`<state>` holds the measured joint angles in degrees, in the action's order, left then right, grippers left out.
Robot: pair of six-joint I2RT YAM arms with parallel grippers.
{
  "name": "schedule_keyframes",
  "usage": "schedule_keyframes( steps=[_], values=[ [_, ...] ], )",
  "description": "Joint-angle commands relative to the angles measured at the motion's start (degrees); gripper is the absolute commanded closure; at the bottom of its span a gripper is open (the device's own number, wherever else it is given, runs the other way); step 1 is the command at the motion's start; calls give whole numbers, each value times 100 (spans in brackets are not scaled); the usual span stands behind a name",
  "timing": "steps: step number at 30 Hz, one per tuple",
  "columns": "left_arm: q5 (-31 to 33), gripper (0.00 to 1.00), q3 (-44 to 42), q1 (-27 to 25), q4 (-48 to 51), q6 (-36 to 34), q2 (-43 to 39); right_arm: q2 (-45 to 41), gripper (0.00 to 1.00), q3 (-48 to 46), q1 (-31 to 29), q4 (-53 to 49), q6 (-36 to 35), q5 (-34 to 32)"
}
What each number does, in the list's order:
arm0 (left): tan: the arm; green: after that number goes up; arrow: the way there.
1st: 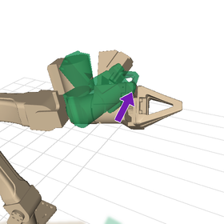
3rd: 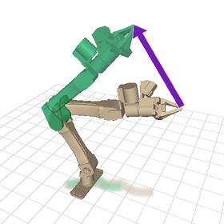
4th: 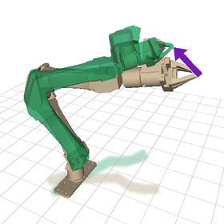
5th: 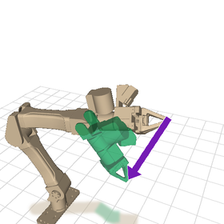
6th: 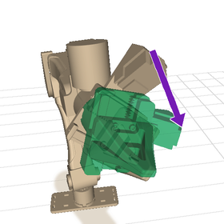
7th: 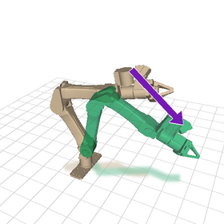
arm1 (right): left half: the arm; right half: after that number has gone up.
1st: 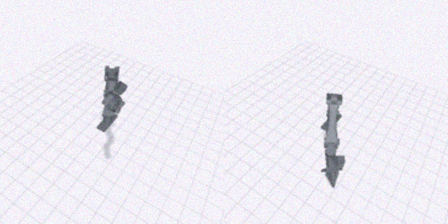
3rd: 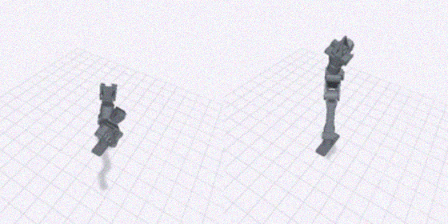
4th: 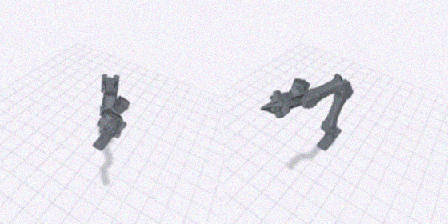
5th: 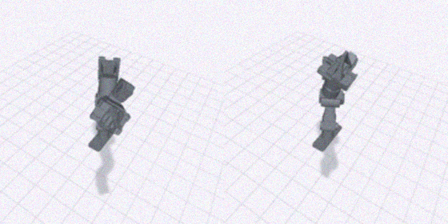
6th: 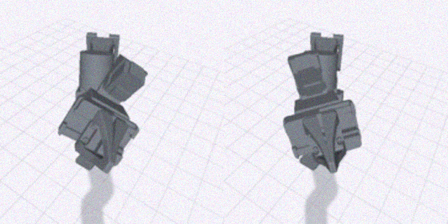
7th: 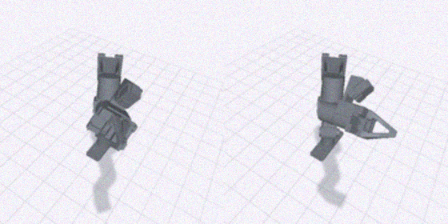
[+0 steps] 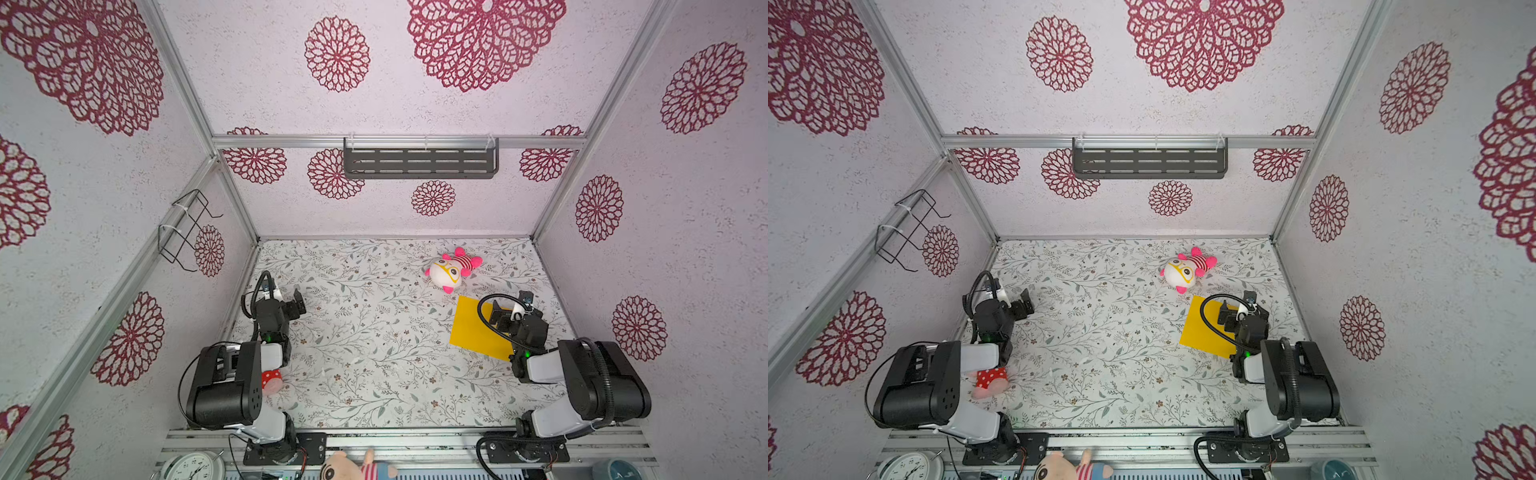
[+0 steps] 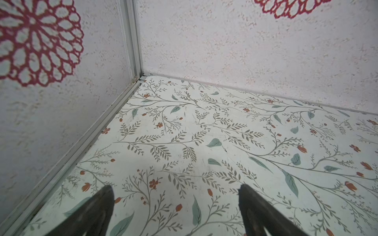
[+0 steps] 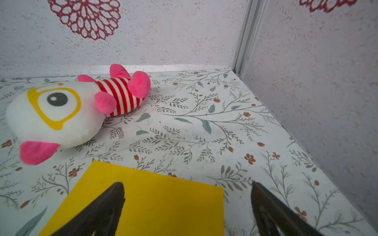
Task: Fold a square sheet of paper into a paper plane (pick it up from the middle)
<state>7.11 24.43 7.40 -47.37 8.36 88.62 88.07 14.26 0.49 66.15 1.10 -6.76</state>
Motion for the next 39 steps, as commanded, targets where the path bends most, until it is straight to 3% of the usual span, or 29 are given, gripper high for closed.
schedule_keyframes(
  steps=[1,39],
  values=[
    [-3,3,34,34,-158,-80,36,-36,1,14,12,267,106,48],
    [-27,3,-1,36,-212,-77,-17,-218,1,19,4,117,171,-148]
  ],
)
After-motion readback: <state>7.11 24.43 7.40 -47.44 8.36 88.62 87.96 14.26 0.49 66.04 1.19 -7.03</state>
